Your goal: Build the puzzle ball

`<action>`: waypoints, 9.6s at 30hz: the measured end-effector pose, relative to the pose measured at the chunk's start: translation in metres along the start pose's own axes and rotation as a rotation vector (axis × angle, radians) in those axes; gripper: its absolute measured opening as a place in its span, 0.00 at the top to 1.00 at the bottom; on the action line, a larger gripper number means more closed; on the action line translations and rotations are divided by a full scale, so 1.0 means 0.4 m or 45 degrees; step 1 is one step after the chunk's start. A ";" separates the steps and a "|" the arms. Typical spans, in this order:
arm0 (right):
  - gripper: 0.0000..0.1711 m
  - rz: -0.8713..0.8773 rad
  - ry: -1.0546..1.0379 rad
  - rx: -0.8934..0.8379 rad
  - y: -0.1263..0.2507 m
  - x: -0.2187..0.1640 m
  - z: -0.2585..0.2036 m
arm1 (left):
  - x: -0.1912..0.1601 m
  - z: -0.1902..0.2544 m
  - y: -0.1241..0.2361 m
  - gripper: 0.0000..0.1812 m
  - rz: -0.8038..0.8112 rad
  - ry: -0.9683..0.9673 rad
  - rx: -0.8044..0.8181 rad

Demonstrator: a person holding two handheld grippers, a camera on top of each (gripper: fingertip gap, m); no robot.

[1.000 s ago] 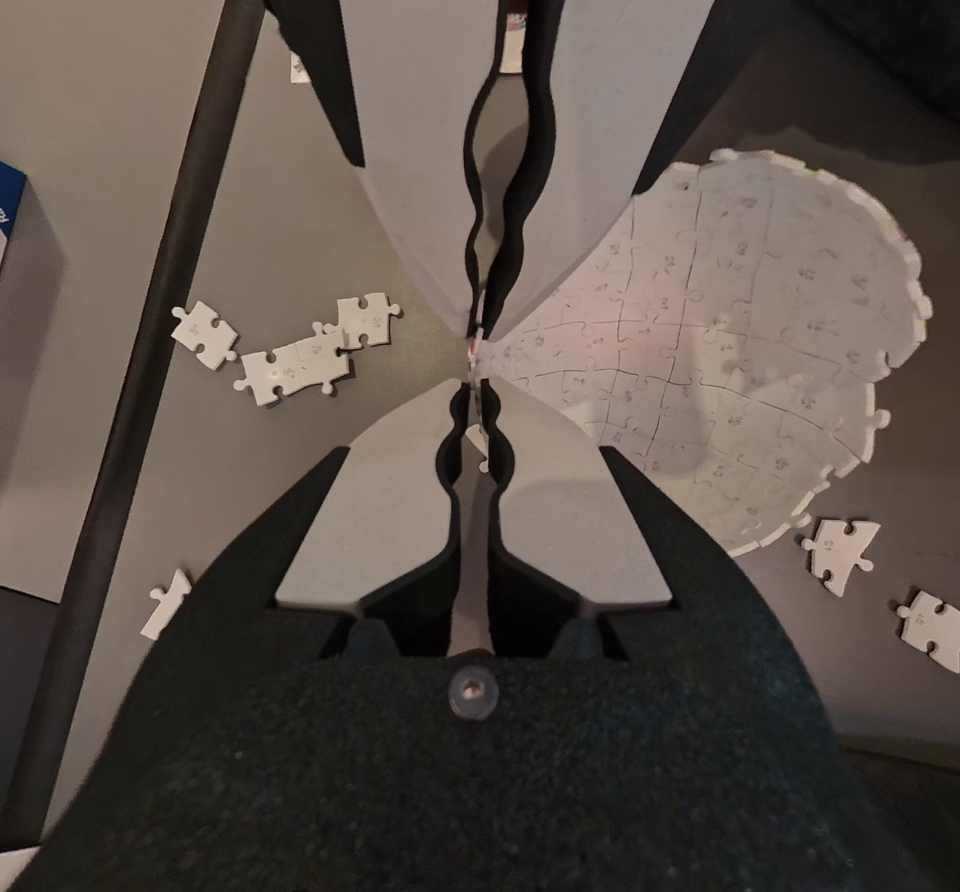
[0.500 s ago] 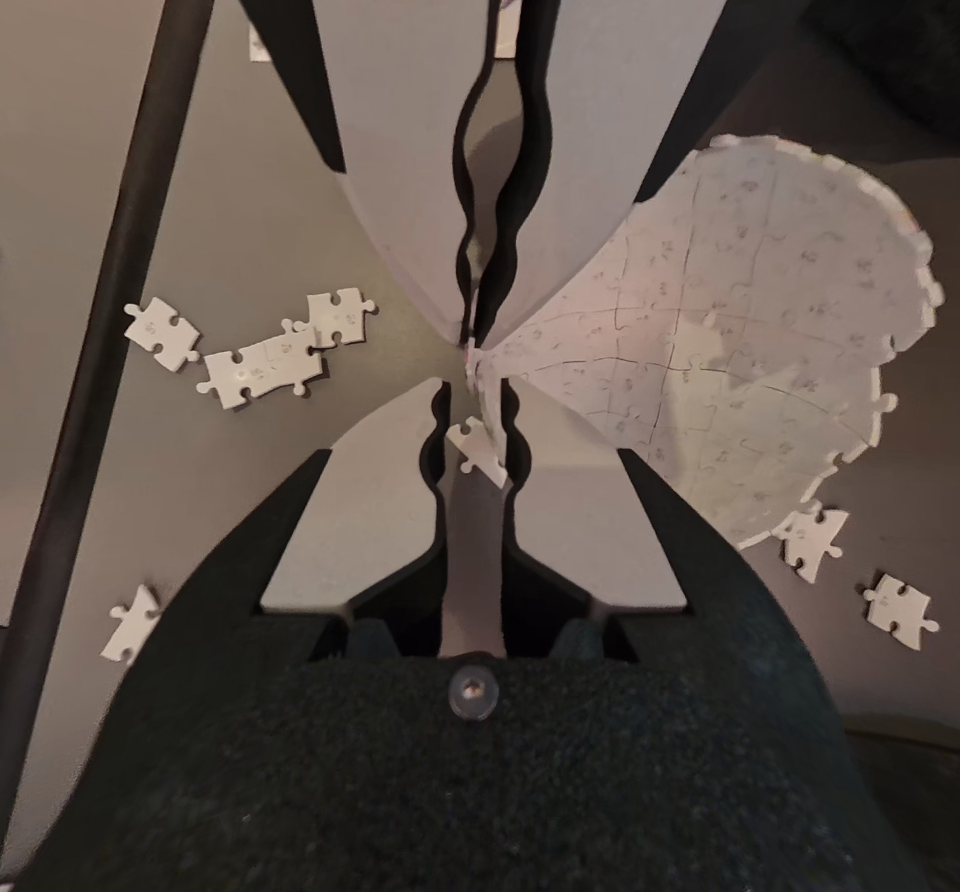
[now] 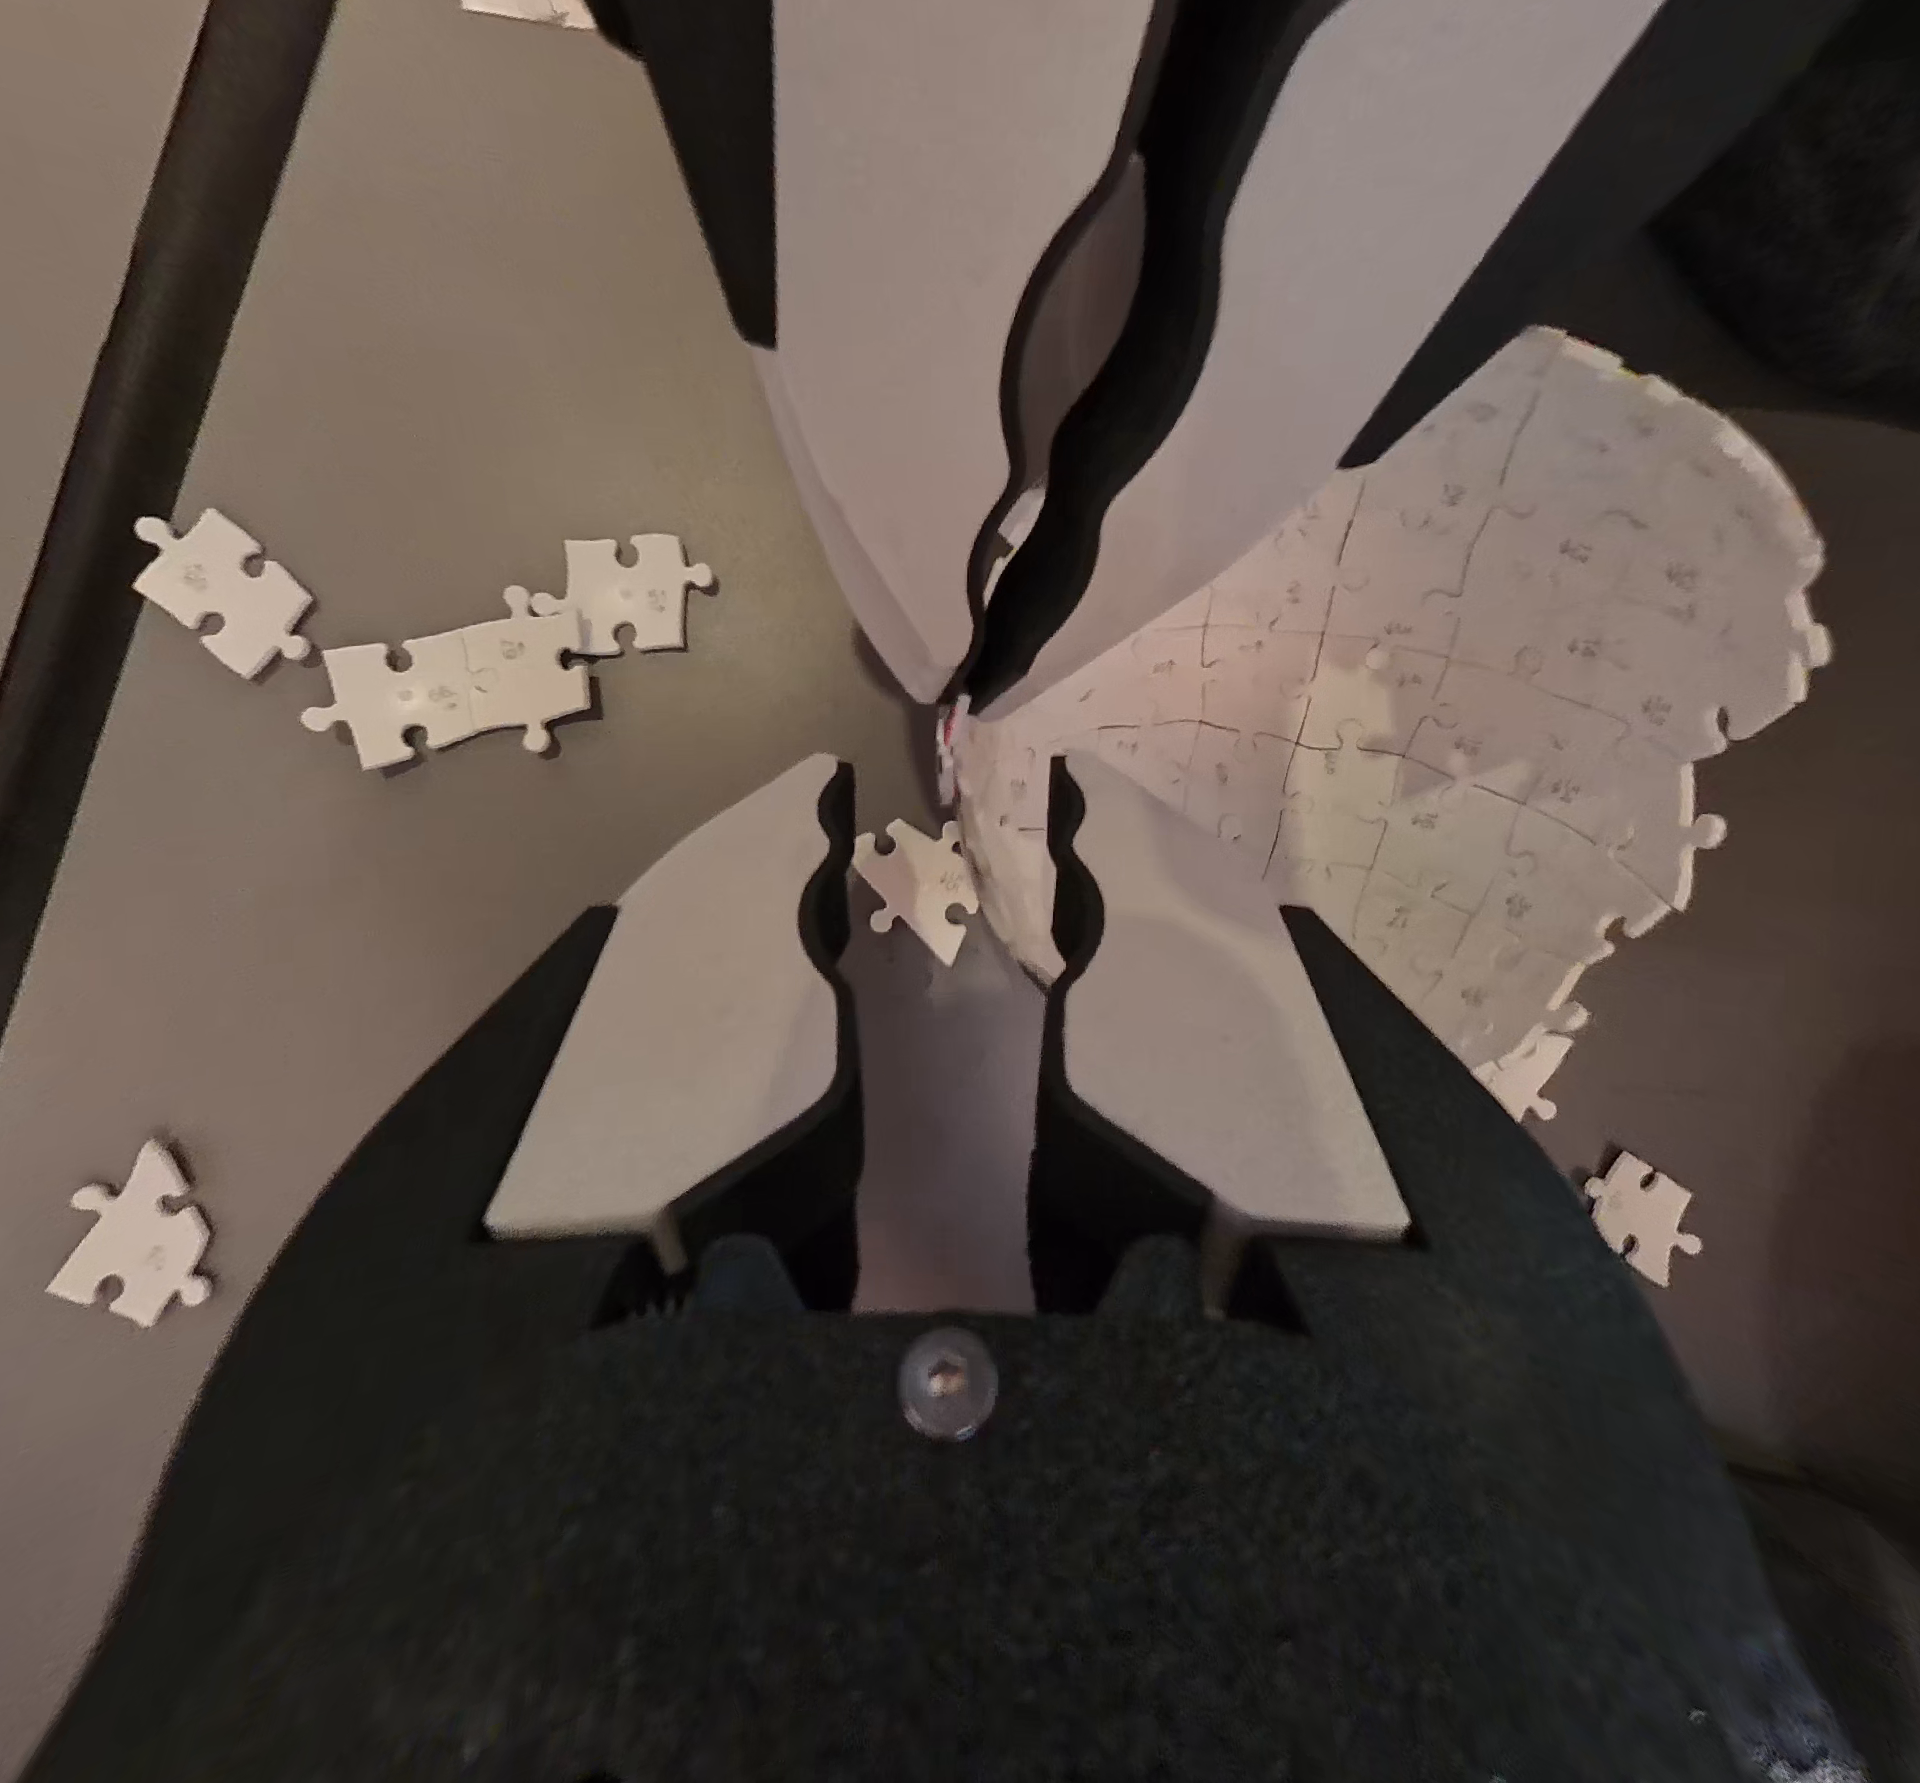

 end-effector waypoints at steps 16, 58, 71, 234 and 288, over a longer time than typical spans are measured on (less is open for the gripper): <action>0.99 -0.008 0.006 0.028 -0.002 -0.003 -0.008 | -0.004 -0.003 -0.010 0.87 -0.046 -0.071 0.068; 0.99 -0.053 0.026 0.073 -0.006 -0.027 -0.017 | 0.020 0.010 0.037 0.87 0.100 -0.066 -0.128; 0.99 -0.098 0.046 0.018 -0.009 -0.027 -0.009 | -0.001 0.012 0.027 0.82 0.162 0.048 -0.283; 0.97 -0.335 -0.369 0.783 -0.154 -0.083 -0.091 | -0.119 0.190 0.096 0.77 0.986 -0.056 -0.432; 0.36 0.460 -1.107 -0.846 -0.071 -0.055 -0.351 | -0.056 0.101 0.004 1.00 0.396 -0.407 -0.639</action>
Point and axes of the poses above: each gripper's, where its closed fingertips meet, y back along the fingers, x out of its top, z = x × y across the jaws, the point moved 3 cm from there along y, back along the fingers, and after that the axes turned 5 degrees about x, right-handed, at the moved point
